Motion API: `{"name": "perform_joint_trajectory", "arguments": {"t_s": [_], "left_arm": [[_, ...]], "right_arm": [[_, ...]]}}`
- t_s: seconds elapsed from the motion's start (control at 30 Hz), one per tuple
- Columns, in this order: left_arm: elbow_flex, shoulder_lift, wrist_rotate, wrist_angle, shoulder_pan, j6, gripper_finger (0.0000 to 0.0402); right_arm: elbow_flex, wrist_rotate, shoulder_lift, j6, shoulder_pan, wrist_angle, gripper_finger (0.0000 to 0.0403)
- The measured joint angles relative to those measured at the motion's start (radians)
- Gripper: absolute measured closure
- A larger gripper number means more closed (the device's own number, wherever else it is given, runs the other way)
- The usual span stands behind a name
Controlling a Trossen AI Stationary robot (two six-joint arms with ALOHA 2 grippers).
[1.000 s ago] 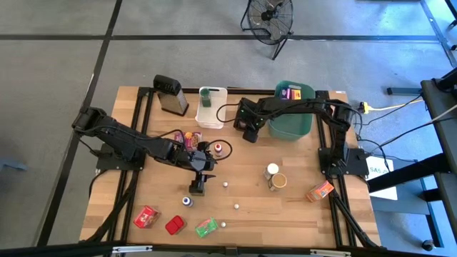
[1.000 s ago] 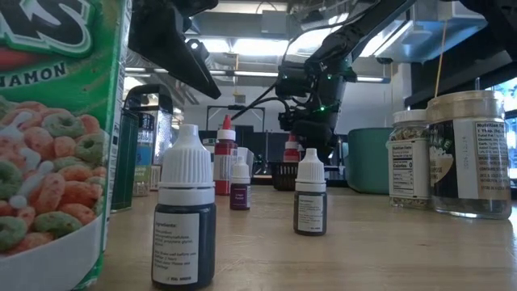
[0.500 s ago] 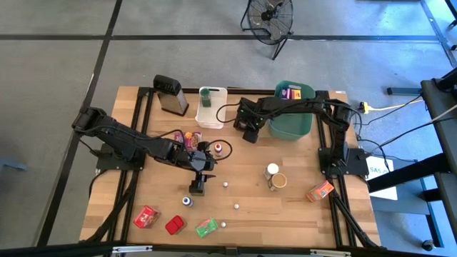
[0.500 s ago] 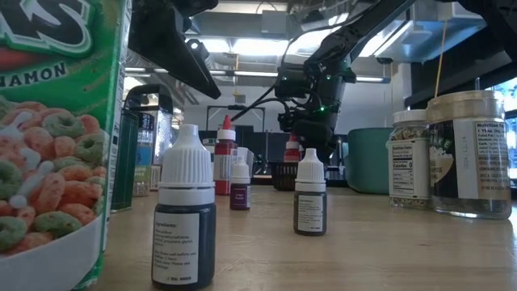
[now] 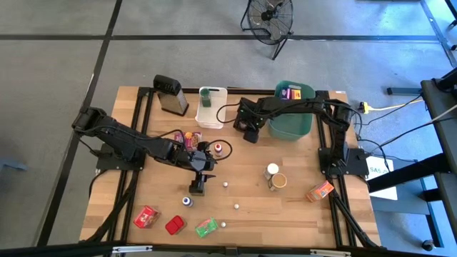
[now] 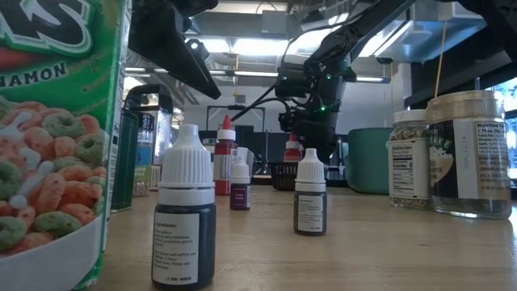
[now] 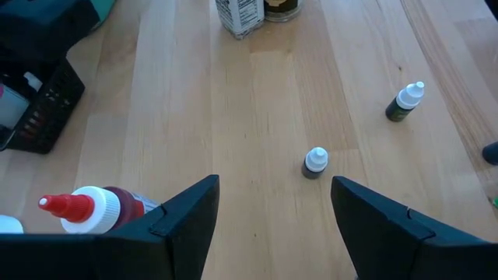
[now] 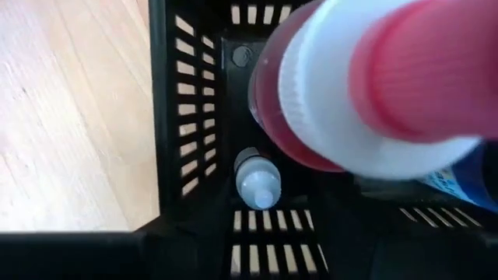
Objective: Pick & Place Kitchen Items
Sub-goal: Put the small red food coloring bottle into the black bin, then put the black seasoning bottle into the white bin
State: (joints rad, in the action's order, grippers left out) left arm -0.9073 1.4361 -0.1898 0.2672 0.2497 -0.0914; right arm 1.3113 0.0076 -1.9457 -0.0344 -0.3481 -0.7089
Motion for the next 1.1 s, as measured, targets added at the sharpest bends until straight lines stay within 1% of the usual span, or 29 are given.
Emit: {"name": "perform_joint_trajectory", "arguments": {"t_s": [0.13, 0.33, 0.63, 0.73, 0.87, 1.1], "left_arm": [[0.000, 0.000, 0.000, 0.000, 0.000, 0.000, 0.0159], [0.000, 0.000, 0.000, 0.001, 0.000, 0.000, 0.0158], [0.000, 0.000, 0.000, 0.017, 0.000, 0.000, 0.0158], [0.000, 0.000, 0.000, 0.017, 0.000, -0.003, 0.0159], [0.000, 0.000, 0.001, 0.017, 0.000, -0.022, 0.0159], [0.000, 0.000, 0.004, 0.028, 0.001, -0.056, 0.0159]], "right_arm": [[0.000, 0.049, 0.009, 0.002, 0.000, -0.031, 0.0231], [0.002, 0.044, 0.052, 0.005, 0.004, -0.024, 0.0231], [0.002, 0.041, 0.109, 0.024, 0.011, -0.081, 0.0231], [0.006, -0.007, 0.131, 0.024, 0.024, -0.089, 0.0231], [0.060, -0.063, 0.137, 0.027, 0.051, -0.170, 0.0231], [0.185, -0.064, 0.137, 0.065, 0.137, -0.356, 0.0231]]}}
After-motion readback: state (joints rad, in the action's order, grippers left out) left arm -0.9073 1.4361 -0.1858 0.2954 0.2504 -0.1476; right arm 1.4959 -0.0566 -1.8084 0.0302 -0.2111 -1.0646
